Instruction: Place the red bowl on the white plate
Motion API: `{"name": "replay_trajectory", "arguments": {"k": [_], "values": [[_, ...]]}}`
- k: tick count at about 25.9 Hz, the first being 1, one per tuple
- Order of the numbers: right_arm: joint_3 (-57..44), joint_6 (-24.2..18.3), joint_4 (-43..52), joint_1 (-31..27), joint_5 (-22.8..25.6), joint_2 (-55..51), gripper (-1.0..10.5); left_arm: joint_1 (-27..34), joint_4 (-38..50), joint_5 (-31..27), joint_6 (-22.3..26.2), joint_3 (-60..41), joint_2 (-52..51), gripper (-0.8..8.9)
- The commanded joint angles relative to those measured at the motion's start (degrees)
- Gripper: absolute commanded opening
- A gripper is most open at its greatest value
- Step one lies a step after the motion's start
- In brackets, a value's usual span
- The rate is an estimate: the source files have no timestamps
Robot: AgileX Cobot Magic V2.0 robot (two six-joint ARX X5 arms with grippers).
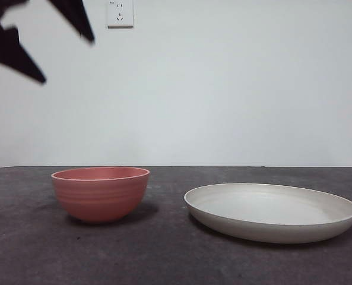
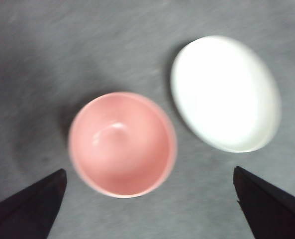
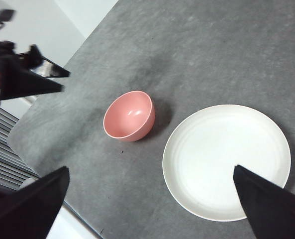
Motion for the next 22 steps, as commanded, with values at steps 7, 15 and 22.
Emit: {"name": "replay_trajectory", "arguments": {"k": [7, 15, 22], "values": [[1.0, -0.4, 0.3, 0.0, -0.1, 0.3, 5.6, -0.3, 0.6, -9.4, 0.2, 1.0, 13.0, 6.22], [1.0, -0.4, 0.3, 0.0, -0.2, 0.3, 5.6, -0.3, 3.0, -10.2, -0.4, 1.0, 23.6, 6.21], [1.0, -0.4, 0.3, 0.0, -0.2, 0.3, 5.6, -0.3, 7.9, -10.2, -3.2, 1.0, 27.5, 3.74]]}}
